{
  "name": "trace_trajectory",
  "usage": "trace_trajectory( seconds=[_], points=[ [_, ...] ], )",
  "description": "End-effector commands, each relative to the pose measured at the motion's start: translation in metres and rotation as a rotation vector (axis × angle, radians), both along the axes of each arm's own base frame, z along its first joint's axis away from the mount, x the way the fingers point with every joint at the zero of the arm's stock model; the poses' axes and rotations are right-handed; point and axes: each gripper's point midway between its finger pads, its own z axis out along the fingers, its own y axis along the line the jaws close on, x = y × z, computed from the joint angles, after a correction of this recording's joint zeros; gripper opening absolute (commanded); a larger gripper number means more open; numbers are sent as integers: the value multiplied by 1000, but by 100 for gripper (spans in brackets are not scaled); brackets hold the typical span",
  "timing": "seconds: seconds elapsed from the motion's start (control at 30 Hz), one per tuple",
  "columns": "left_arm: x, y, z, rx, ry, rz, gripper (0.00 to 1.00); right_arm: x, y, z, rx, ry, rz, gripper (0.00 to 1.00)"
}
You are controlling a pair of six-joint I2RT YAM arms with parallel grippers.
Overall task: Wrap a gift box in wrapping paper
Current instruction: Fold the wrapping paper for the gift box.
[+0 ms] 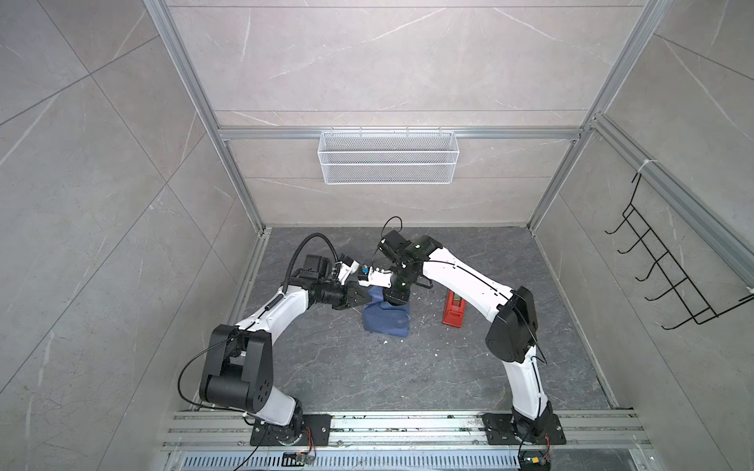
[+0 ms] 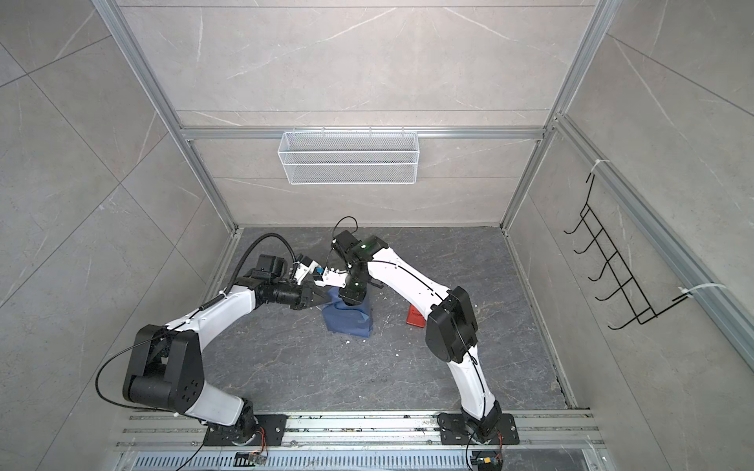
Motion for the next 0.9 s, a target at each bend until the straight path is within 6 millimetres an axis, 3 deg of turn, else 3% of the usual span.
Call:
trace_trajectory(
  seconds=[0.0,0.23,0.57,0.67,0.87],
  points=[
    [-2,7,26,-28,-69,-8,0,-13,-7,-22,-70,54,25,0],
    [-7,1,19,-57,-71,-50,0,-13,-9,-20,-68,44,31,0],
    [-9,-3,-33,72,-28,-49,0,-8,-3,-6,-40,13,30,0],
    [-12,-7,-42,95,-5,-63,0,-7,3,15,16,-10,20,0],
    [-15,-9,-44,93,-7,-76,0,-4,0,93,197,-152,-39,0]
  ],
)
